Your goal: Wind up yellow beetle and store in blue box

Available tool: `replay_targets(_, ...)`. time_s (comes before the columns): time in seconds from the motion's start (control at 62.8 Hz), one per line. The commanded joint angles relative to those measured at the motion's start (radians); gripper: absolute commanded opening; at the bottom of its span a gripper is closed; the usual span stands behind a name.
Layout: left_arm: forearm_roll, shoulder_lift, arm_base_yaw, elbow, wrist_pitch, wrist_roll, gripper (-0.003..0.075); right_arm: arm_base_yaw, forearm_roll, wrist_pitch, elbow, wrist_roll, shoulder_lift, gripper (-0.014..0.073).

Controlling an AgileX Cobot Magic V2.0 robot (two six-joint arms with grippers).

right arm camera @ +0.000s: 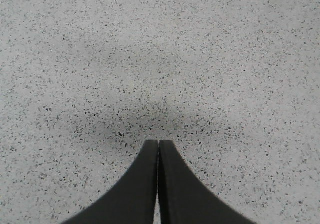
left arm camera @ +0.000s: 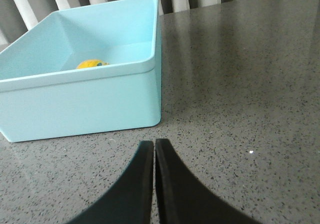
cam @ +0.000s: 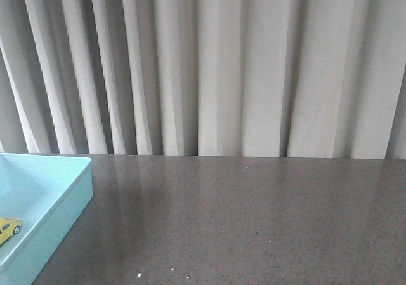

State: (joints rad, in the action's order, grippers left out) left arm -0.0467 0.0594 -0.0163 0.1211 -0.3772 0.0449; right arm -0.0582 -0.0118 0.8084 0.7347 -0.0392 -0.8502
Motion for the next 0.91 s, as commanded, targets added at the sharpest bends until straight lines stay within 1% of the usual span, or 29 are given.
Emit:
replay_targets(0.0,0.007,-0.036,-0.007,-0.071,0.232,-0.009,-0.0006,-0.002,0.000,-0.047,0.024,-0.004,0.009,-0.0008)
replay_targets(0.064,0.047,-0.071,-0.007,-0.144,0.348,-0.009,-0.0006,-0.002,0.000,-0.047,0.024,-0.004,0.009,-0.0008)
replay_targets(0.111,0.069,-0.089,-0.007,-0.137,0.315,-0.009,-0.0006,-0.002,0.000,-0.046,0.024,-0.004,0.009,-0.0008)
replay_targets(0.191,0.078,-0.088,-0.007,-0.139,0.355,-0.008,-0.0006,-0.002,0.000,-0.047,0.024,-0.004,0.009,-0.0008)
replay_targets(0.271,0.075,-0.088,-0.007,-0.139,0.361,-0.008,-0.0006,-0.002,0.001,-0.045,0.024,-0.004,0.009,-0.0008)
replay_targets(0.892,0.071,-0.087,-0.007,-0.138,0.359,-0.008,-0.0006,-0.002,0.001,-0.044,0.024,-0.004,0.009,-0.0007)
